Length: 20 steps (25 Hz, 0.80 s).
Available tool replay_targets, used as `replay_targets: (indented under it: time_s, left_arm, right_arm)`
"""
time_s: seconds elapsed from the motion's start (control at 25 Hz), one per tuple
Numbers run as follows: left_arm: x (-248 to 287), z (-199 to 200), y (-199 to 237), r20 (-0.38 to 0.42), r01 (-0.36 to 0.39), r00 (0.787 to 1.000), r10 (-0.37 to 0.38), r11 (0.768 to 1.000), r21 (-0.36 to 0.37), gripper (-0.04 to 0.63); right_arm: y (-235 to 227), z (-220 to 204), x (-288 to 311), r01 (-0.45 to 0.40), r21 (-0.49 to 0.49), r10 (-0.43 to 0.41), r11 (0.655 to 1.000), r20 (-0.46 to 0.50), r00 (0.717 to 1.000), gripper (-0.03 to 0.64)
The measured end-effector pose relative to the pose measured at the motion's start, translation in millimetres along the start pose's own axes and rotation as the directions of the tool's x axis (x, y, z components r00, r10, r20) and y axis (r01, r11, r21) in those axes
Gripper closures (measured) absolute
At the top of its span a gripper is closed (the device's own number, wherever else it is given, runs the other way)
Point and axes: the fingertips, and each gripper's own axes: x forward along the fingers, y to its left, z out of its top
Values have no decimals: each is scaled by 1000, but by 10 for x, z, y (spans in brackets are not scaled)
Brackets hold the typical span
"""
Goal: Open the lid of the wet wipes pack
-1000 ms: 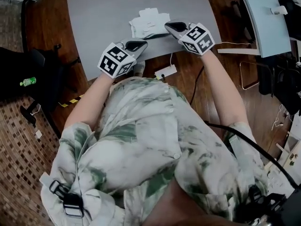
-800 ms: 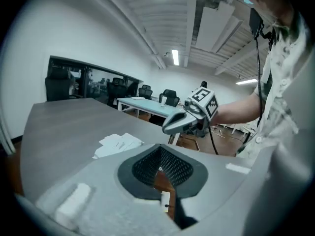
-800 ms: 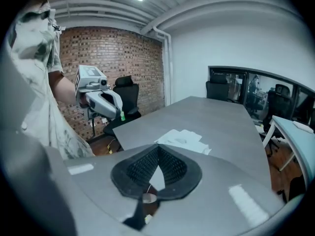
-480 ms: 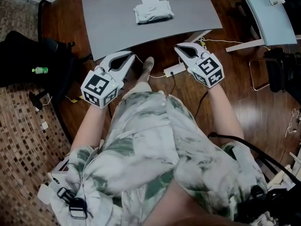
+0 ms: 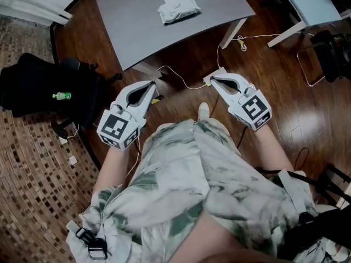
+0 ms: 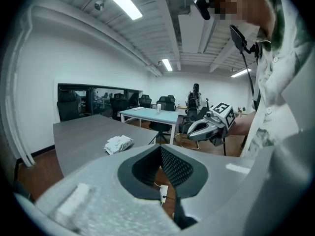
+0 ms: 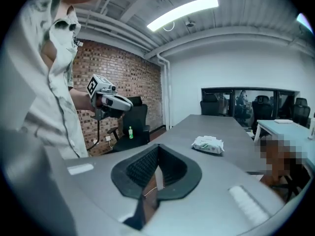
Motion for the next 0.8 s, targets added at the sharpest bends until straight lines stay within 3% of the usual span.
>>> replay_targets:
  time_s: [0.16,0.32,0.48,0.8]
  left_arm:
    - [-427,-149,-143,42,65,997,-65,998,3,594]
    - [-916,-409,-256,72,137,988,-136,991,-8,594]
    - [-1318,-615,-368,107,189,977,-187,982,-7,594]
    - [-1801,-798,-893,147,241,960,-240,971,13,594]
  right_arm:
    - [530,145,-25,62,-15,-62,998,22,998,614]
    - [1104,280,-9,132,35,-134,991,70,989,614]
    - [1624,384,-68,193,59,-196,979,60,979,614]
    - [2372,395,-384,196,33,-196,980,17,980,614]
